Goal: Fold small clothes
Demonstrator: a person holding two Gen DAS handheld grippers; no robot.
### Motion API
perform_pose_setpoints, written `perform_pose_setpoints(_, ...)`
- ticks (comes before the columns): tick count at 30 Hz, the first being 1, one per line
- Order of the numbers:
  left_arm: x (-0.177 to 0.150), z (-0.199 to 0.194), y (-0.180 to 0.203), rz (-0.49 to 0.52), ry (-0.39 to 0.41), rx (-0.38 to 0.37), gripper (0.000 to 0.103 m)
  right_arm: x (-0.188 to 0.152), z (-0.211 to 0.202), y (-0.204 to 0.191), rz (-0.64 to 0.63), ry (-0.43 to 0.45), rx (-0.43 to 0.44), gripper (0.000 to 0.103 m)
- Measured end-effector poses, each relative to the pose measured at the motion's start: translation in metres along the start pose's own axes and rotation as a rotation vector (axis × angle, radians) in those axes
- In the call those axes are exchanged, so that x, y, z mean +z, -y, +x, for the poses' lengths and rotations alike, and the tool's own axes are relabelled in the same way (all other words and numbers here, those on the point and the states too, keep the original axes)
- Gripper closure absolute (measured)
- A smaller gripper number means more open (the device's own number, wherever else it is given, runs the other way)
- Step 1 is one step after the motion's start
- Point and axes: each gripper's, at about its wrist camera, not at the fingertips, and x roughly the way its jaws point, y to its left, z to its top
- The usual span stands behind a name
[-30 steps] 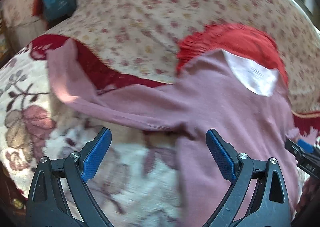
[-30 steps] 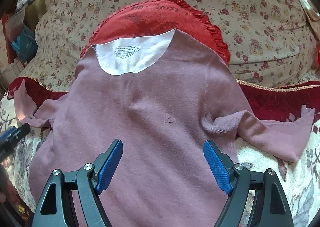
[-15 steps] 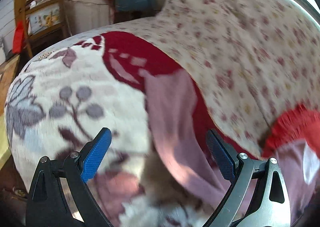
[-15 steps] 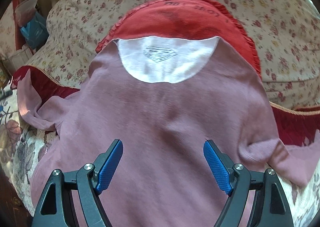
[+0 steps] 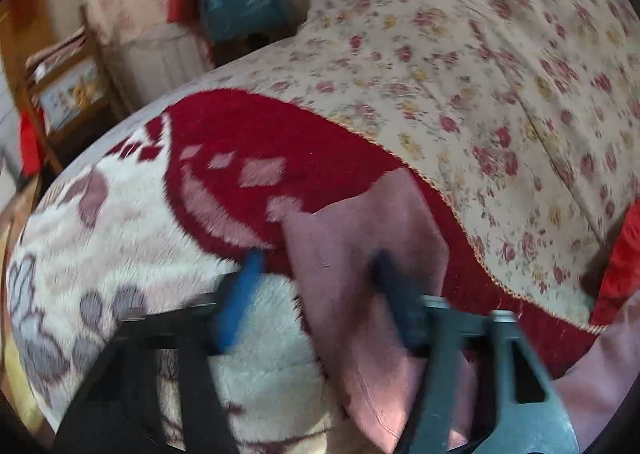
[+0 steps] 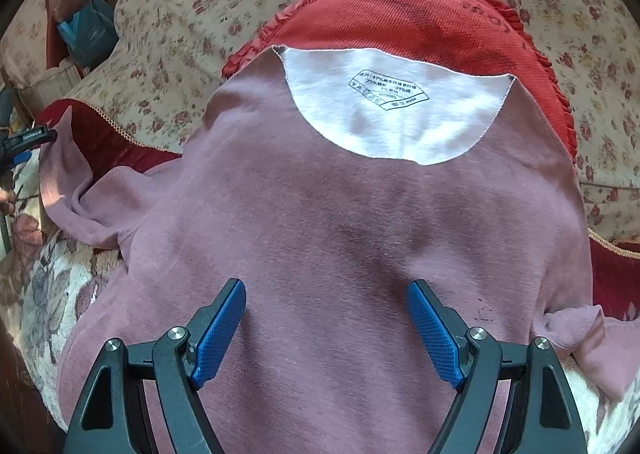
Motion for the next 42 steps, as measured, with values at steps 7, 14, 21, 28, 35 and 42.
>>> perform_pose_setpoints(7, 0.007, -0.058, 0.016, 0.002, 0.088, -0.188, 0.098, -0.002, -0.008, 0.006, 0.010, 0.007, -0.004, 0.021)
perform_pose_setpoints(14, 0.007, -0.177, 0.085, 0.105, 0.209, -0.484, 0.098, -0.004, -0.031, 0.035, 0.081, 0.037, -0.004, 0.021)
perform_pose_setpoints(21, -0.049, -0.239, 0.196, 0.225, 0.165, -0.758, 0.097, -0.012, -0.060, 0.079, 0.142, 0.074, -0.065, 0.021)
perform_pose_setpoints(28, -0.147, -0.220, 0.311, 0.349, -0.016, -0.840, 0.097, -0.027, -0.072, 0.140, 0.254, 0.068, -0.126, 0.021)
perform_pose_setpoints(35, -0.170, -0.206, 0.318, 0.404, -0.133, -0.820, 0.097, -0.035, -0.060, 0.158, 0.299, 0.047, -0.033, 0.021)
perform_pose_setpoints(42, -0.136, -0.225, 0.238, 0.386, 0.006, -0.725, 0.071, -0.014, -0.037, 0.114, 0.219, 0.048, 0.116, 0.021)
